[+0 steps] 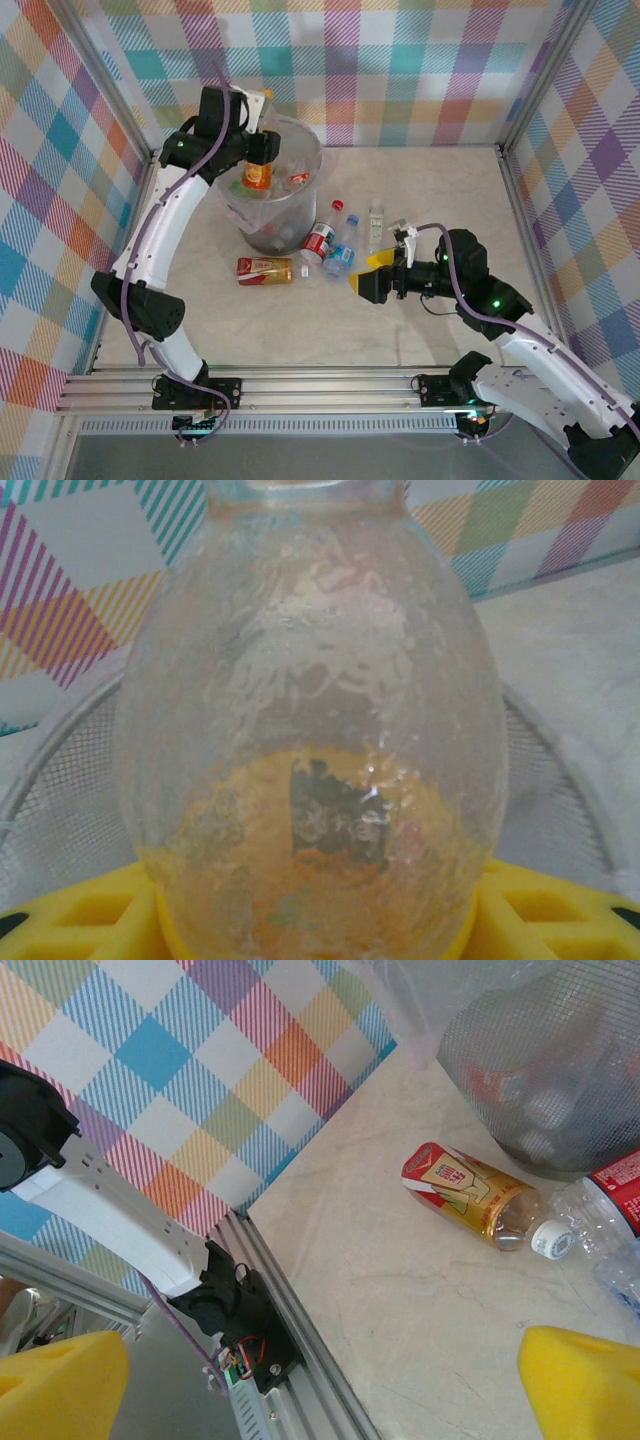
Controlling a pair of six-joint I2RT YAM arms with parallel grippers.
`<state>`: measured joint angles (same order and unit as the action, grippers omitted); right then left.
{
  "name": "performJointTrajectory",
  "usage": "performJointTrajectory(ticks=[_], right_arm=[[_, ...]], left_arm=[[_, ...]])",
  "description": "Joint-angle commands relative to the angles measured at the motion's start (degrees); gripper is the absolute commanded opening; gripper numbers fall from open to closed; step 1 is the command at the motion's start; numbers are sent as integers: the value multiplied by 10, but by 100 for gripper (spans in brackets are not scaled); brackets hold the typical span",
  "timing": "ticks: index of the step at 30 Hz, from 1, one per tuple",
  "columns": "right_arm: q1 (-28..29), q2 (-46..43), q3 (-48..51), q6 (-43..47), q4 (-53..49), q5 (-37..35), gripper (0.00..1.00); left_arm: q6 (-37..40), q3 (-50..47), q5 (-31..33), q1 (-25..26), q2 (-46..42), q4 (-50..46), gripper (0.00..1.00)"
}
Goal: Put the plastic bottles in the bin
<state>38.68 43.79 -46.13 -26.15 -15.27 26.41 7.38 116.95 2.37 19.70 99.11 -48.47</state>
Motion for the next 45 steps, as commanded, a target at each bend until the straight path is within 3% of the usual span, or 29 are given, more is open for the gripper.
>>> performJointTrajectory(ticks=[1, 14, 26, 32, 40, 45], right_arm=[[4, -7, -14, 12, 4, -17, 100], [6, -5, -13, 14, -4, -28, 100], [6, 1, -10, 13, 0, -30, 100], [6, 6, -12, 11, 0, -30, 100], [6, 10, -11, 4, -1, -35, 100], [6, 11, -10, -1, -5, -52, 100]], left_arm=[[31, 9, 27, -8, 17, -14, 58], [37, 11, 76, -17, 74, -44, 59], [150, 8, 71, -8, 86, -67, 63], [126, 6, 64, -8, 87, -78, 66], [76, 30, 55, -9, 84, -99, 85], [45, 49, 36, -12, 71, -104, 86]])
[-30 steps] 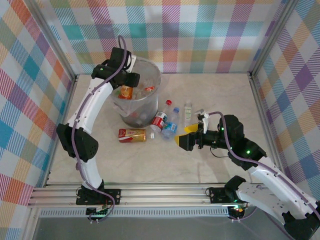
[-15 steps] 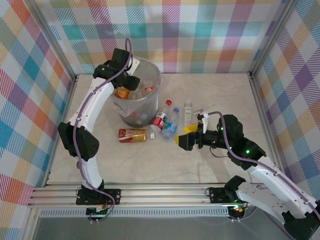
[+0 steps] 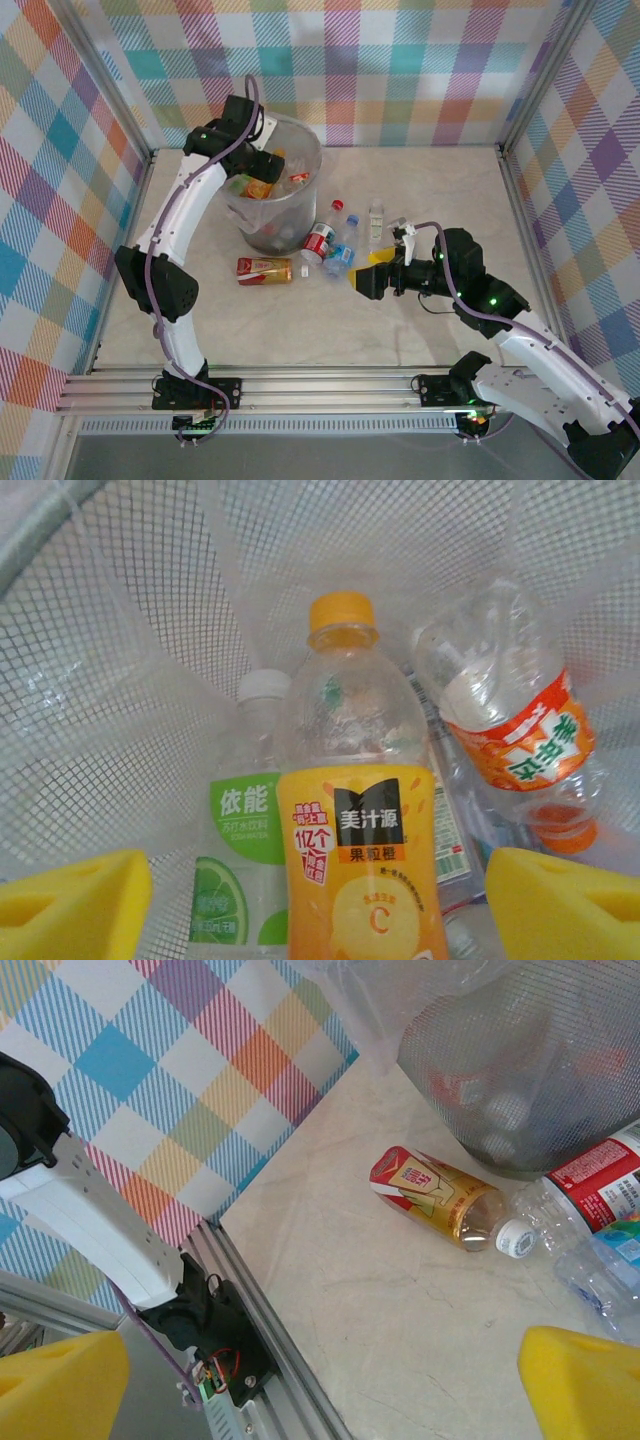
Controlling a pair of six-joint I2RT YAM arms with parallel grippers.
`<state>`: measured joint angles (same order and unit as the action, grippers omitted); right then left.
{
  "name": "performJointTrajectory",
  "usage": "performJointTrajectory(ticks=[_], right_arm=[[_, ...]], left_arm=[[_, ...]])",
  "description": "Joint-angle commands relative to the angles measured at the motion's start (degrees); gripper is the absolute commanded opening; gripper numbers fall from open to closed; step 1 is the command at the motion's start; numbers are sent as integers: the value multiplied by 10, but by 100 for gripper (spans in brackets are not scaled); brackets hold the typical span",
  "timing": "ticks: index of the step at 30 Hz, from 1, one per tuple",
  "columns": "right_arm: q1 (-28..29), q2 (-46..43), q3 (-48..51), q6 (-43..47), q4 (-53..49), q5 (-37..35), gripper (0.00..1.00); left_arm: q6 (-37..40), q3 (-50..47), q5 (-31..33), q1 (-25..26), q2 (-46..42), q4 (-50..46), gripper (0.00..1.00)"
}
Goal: Put the plastic bottles in the bin
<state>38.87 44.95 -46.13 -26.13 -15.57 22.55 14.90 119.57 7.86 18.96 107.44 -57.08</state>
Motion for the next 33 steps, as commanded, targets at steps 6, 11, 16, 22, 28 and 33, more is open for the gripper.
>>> performJointTrajectory(ticks=[6, 11, 16, 22, 28, 33], right_arm=[[4, -1, -8, 0, -5, -53, 100], [5, 6, -15, 13, -32, -123, 100], [4, 19, -30, 11, -82, -220, 96], [1, 57, -52, 13, -122, -280, 94], [-22, 135, -87, 16, -154, -298, 86], [-52, 210, -117, 1, -168, -306, 79]], left_arm=[[-89, 33, -97, -8, -48, -10, 86], [-146, -13, -184, -8, -103, 43, 88], [-217, -102, -303, -7, -171, 128, 93], [-263, -219, -395, 4, -259, 206, 100], [-281, -368, -418, 61, -363, 255, 100], [-321, -509, -378, 126, -458, 321, 100]])
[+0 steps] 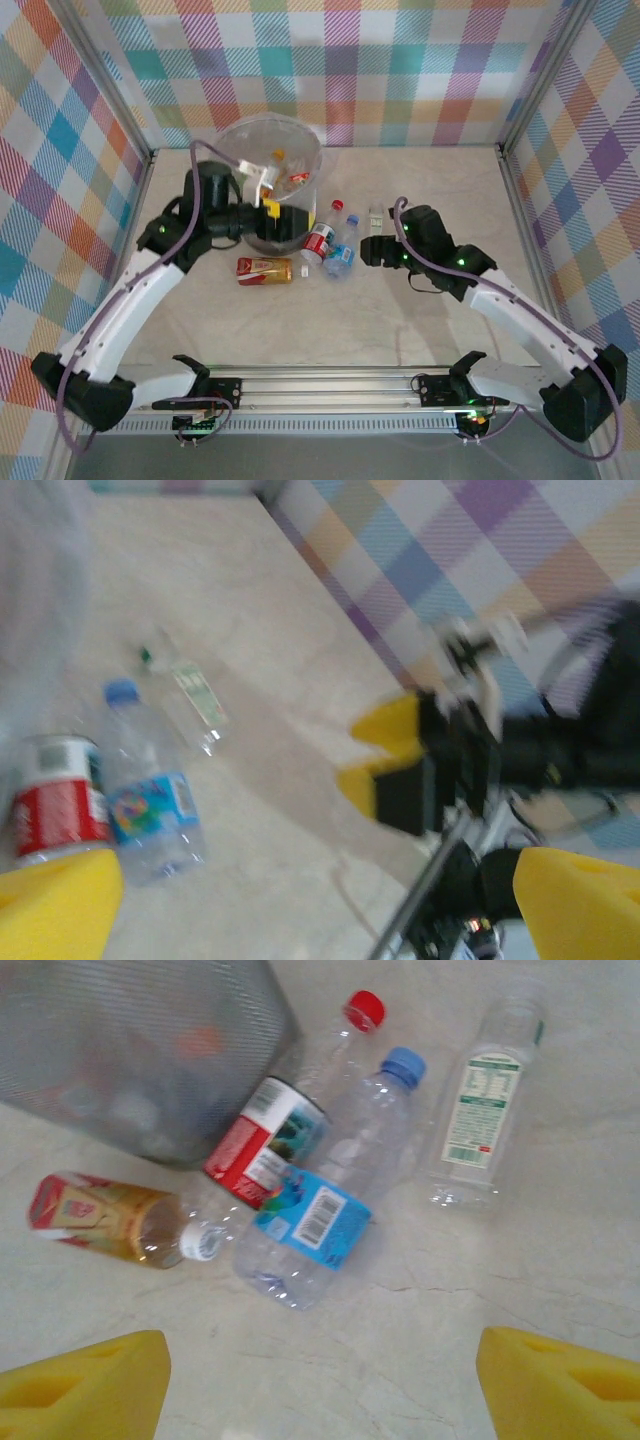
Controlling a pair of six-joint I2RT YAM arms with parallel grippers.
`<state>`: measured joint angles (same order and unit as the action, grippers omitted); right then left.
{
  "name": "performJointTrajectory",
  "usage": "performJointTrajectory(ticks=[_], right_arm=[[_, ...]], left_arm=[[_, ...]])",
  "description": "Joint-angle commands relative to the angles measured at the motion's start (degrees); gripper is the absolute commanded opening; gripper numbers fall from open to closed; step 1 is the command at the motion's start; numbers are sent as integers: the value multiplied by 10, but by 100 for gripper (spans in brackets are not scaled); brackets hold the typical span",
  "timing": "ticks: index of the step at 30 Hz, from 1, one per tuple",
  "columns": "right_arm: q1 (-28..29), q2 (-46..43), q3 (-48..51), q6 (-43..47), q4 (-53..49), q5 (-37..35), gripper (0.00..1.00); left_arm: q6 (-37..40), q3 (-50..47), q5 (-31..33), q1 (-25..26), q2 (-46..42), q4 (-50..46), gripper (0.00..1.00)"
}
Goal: Put the plastic bottles in the bin
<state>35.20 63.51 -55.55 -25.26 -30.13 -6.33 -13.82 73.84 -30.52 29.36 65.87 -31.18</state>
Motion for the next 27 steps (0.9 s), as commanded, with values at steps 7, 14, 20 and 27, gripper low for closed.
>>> performJointTrajectory(ticks=[7, 14, 20, 27], right_arm=[[-45, 123, -53, -14, -7, -28, 79], [-56, 209, -81, -27, 16, -43, 78], [-66, 276, -104, -36, 39, -43, 75], [-77, 342, -123, -48, 56, -44, 76]], left_arm=[[-106, -204, 38, 64, -150, 186, 100], [-111, -248, 48, 83, -178, 198, 100], [-87, -249, 50, 98, -179, 172, 100], [-76, -248, 37, 103, -186, 175, 100]])
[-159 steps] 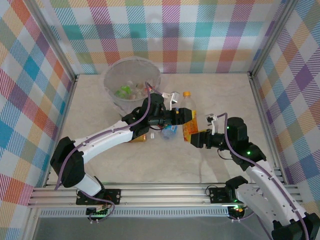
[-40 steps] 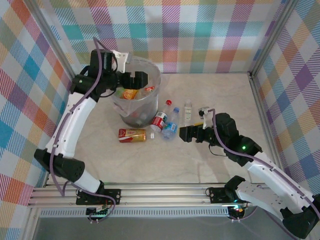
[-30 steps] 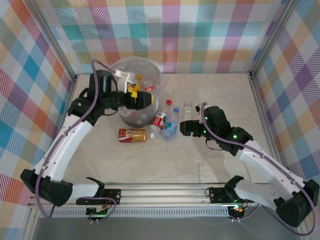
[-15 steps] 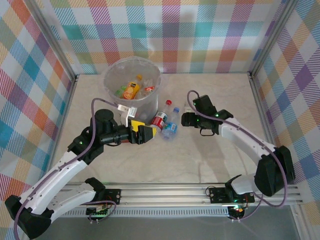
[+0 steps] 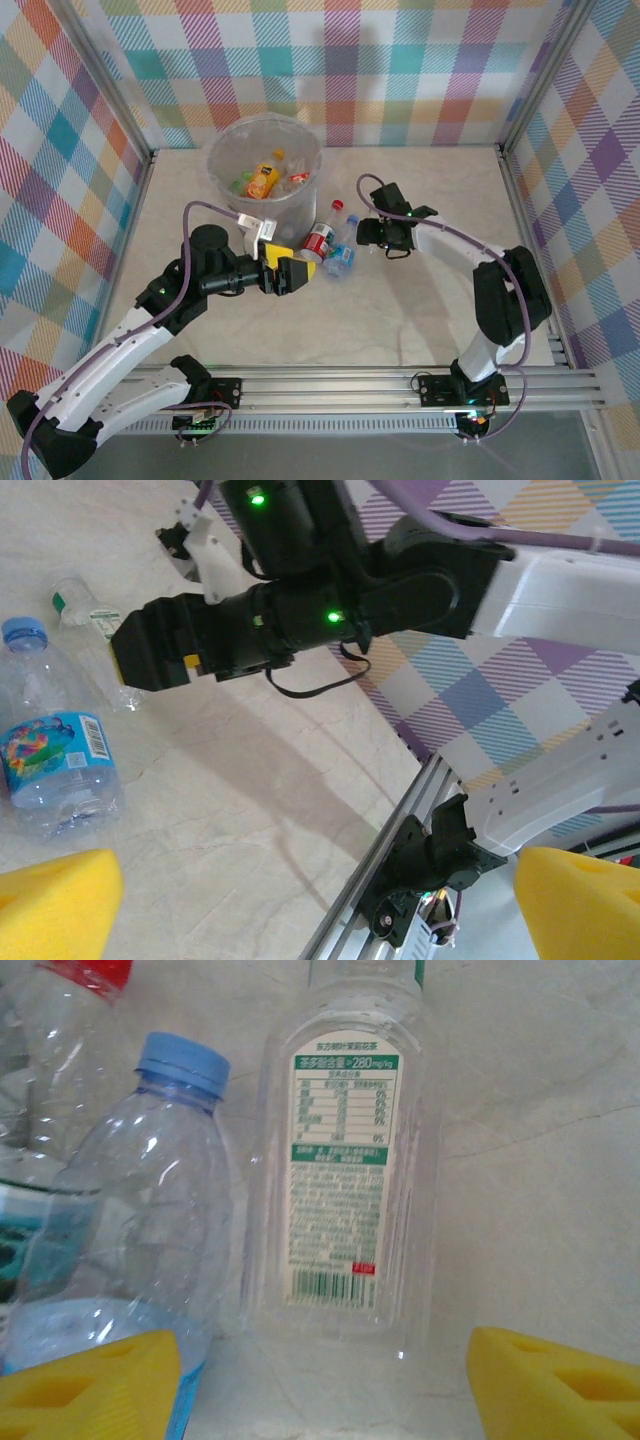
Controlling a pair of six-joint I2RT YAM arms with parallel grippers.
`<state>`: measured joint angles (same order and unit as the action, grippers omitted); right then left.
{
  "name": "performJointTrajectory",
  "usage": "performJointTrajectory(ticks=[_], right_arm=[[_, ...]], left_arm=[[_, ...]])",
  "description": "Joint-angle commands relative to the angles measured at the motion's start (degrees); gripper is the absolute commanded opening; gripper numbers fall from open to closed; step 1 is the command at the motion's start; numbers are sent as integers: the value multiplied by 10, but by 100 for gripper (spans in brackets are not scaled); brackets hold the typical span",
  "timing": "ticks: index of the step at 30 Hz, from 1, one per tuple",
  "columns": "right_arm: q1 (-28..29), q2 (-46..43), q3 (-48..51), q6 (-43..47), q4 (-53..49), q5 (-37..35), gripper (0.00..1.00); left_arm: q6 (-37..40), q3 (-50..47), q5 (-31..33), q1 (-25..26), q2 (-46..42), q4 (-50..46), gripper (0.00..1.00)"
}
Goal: Put the plastic bottles in the bin
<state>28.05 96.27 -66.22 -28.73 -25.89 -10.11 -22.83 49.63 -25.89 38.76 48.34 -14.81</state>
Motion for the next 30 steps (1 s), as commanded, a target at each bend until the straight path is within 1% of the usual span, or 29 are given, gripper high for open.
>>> performJointTrajectory(ticks=[1, 8, 15, 19, 26, 30], right_arm=[[-7, 22, -19, -15, 14, -10, 76], [-15, 69, -37, -12, 23, -10, 75], [-16, 99, -50, -5, 29, -8, 74], [-16, 101, -56, 5, 24, -13, 68], [-16, 44, -20, 27, 30, -14, 61], [-17, -26, 30, 48, 46, 14, 60]], left_arm=[[17, -4, -13, 10, -10, 11, 100], [20, 0, -22, 14, 3, 12, 100], [20, 0, -12, 20, 13, 11, 100], [19, 2, -12, 23, 18, 11, 100], [16, 0, -10, 27, 25, 27, 100], [-9, -3, 3, 29, 36, 47, 100]])
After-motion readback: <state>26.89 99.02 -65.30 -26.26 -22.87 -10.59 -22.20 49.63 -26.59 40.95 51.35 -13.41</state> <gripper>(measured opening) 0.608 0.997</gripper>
